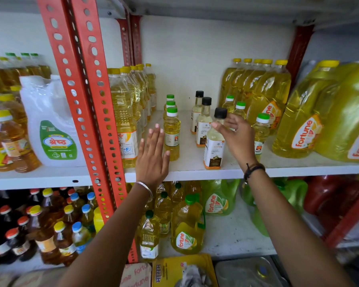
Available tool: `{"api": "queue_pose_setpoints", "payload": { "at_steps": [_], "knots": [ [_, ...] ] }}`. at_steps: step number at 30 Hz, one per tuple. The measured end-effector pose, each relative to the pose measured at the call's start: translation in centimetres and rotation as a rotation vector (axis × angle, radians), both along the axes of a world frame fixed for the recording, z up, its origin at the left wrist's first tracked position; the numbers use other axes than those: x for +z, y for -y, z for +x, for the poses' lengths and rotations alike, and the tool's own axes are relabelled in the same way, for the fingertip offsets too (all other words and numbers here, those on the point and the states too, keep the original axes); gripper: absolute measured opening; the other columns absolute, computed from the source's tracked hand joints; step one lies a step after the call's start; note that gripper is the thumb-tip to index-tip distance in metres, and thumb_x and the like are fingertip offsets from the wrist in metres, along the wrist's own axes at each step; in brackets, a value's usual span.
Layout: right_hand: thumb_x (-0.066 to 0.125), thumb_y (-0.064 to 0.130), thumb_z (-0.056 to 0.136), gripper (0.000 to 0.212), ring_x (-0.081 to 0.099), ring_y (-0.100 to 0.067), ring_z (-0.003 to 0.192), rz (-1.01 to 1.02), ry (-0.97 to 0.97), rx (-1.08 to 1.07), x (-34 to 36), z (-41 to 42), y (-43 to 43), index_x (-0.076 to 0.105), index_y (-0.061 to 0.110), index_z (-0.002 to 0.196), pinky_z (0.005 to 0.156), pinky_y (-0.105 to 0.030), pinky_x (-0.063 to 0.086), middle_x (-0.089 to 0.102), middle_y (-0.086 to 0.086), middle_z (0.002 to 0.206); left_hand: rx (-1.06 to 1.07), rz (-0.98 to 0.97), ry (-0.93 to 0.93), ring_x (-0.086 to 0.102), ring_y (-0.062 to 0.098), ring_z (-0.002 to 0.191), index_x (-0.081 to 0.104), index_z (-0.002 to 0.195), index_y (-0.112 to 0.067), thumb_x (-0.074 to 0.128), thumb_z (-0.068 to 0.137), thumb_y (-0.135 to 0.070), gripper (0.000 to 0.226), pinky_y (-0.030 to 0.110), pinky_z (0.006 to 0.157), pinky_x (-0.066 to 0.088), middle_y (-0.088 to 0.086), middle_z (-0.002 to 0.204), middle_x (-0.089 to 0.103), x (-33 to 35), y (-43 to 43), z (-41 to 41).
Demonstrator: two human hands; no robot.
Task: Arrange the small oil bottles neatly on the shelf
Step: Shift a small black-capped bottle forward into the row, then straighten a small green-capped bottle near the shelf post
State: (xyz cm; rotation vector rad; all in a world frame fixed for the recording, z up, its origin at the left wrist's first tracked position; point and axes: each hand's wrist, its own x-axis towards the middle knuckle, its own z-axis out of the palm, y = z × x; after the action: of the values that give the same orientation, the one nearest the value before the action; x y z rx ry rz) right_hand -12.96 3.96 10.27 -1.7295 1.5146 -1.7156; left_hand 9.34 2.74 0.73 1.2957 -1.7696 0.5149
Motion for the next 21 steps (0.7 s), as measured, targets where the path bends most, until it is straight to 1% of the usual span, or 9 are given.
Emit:
{"api": "queue_pose_setpoints", "payload": {
  "at_steps": [3,6,8,10,12,14,17,19,21],
  "knots": [
    [0.074,0.038,0.076,0.061,0.054,-0.017,0.118,-0.111,0.029,-0.064,0.0,0.5,-0.9,0.051,0.012,0.126,0.097,-0.029,0.046,0.058,-0.007,0.129,0.019,-0.094,-0.001,0.001,0.016,0.147,0.013,0.151,-0.007,0.027,0.098,-0.030,0.059,0.037,0.119,0.000,0.005,0.158,0.010,1.0,-1.1,0.8],
    [0.070,0.040,0.079,0.055,0.052,-0.015,0.116,-0.297,0.039,-0.145,0.1,1.6,-2.1,0.053,0.013,0.123,0.094,-0.023,0.044,0.056,-0.007,0.126,0.085,-0.160,0.036,0.000,0.015,0.147,0.016,0.151,-0.008,0.028,0.098,-0.030,0.059,0.035,0.119,-0.004,0.005,0.158,0.013,2.3,-1.9,2.4],
    [0.069,0.036,0.081,0.046,0.053,-0.012,0.111,-0.409,0.041,-0.128,0.3,2.8,-2.7,0.055,0.012,0.118,0.092,-0.015,0.042,0.057,-0.006,0.120,0.138,-0.181,0.057,0.000,0.014,0.147,0.018,0.151,-0.007,0.028,0.097,-0.030,0.059,0.036,0.118,-0.005,0.004,0.158,0.014,3.0,-2.0,3.5],
    [0.068,0.030,0.083,0.038,0.056,-0.011,0.105,-0.463,0.012,-0.033,0.2,4.5,-2.9,0.057,0.010,0.114,0.090,-0.013,0.043,0.059,-0.004,0.113,0.182,-0.183,0.077,0.002,0.015,0.147,0.020,0.150,-0.006,0.028,0.097,-0.031,0.059,0.038,0.118,-0.003,0.005,0.158,0.015,3.3,-1.9,4.5],
    [0.067,0.027,0.084,0.035,0.058,-0.012,0.104,-0.418,-0.015,0.089,-0.2,6.2,-2.5,0.057,0.009,0.113,0.090,-0.016,0.045,0.062,-0.005,0.112,0.199,-0.166,0.094,0.003,0.014,0.147,0.021,0.150,-0.006,0.028,0.098,-0.031,0.059,0.038,0.119,-0.002,0.007,0.158,0.016,3.3,-1.6,5.4],
    [0.063,0.025,0.087,0.033,0.058,-0.013,0.106,-0.322,-0.025,0.168,-0.5,7.8,-1.4,0.056,0.010,0.116,0.092,-0.018,0.045,0.061,-0.005,0.115,0.199,-0.159,0.139,0.003,0.013,0.147,0.024,0.150,-0.007,0.029,0.097,-0.031,0.058,0.037,0.118,-0.003,0.007,0.158,0.019,3.1,-1.2,6.0],
    [0.052,0.019,0.094,0.035,0.054,-0.017,0.118,-0.175,0.001,0.244,-0.4,9.8,0.7,0.048,0.009,0.127,0.102,-0.030,0.044,0.057,-0.008,0.129,0.206,-0.164,0.217,0.003,0.012,0.147,0.028,0.149,-0.008,0.030,0.096,-0.032,0.058,0.037,0.118,-0.003,0.006,0.157,0.021,2.8,-0.6,6.6],
    [0.047,0.015,0.096,0.040,0.048,-0.019,0.127,-0.082,0.029,0.283,0.0,10.8,2.1,0.040,0.009,0.135,0.107,-0.030,0.038,0.050,-0.009,0.139,0.219,-0.176,0.235,0.003,0.011,0.147,0.028,0.149,-0.008,0.030,0.096,-0.032,0.058,0.037,0.117,-0.002,0.005,0.157,0.021,2.7,-0.3,6.7],
    [0.047,0.015,0.096,0.044,0.047,-0.016,0.127,-0.003,0.033,0.304,0.3,11.4,3.4,0.036,0.010,0.138,0.105,-0.027,0.036,0.048,-0.008,0.142,0.231,-0.190,0.234,0.004,0.012,0.147,0.028,0.149,-0.009,0.029,0.097,-0.033,0.058,0.037,0.117,-0.001,0.005,0.157,0.020,2.5,-0.1,6.7]
  ]
}}
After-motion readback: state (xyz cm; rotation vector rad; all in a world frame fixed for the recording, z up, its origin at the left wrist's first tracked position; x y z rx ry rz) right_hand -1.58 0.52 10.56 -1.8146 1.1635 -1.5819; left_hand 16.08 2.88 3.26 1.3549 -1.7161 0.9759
